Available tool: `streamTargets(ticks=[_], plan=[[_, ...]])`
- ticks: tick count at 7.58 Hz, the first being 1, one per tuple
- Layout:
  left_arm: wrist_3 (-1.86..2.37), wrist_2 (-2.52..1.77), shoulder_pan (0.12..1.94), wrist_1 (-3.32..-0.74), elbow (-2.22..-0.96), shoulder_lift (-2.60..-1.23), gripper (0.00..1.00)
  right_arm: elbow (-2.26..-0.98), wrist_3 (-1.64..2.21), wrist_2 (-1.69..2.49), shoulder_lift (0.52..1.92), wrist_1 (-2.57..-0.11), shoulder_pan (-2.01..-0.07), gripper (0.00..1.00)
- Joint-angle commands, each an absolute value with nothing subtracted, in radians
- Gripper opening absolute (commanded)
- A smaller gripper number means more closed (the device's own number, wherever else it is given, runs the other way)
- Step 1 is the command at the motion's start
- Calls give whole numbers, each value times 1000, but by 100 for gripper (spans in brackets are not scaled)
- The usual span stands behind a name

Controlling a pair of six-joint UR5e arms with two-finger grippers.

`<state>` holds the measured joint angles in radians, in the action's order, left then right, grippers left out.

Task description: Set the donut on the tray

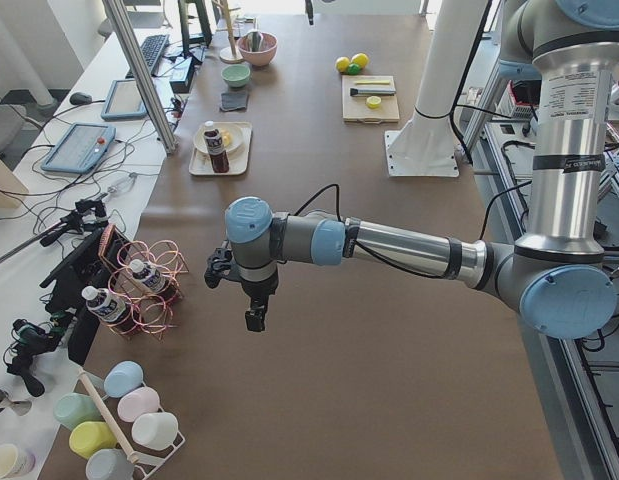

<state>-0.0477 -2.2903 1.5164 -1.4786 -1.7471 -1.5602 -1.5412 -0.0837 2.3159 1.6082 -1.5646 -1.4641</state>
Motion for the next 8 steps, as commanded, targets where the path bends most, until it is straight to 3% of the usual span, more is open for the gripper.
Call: streamTargets(ticks=[1,8], plan=[[-54,-2292,1523,-1483,-1746,-1528,98,-1525,-84,2310,1586,-1563,-1470,100],[-54,-2286,1526,-1483,-1740,-1531,98,-1514,-80,2310,1543,-1563,-1482,100]])
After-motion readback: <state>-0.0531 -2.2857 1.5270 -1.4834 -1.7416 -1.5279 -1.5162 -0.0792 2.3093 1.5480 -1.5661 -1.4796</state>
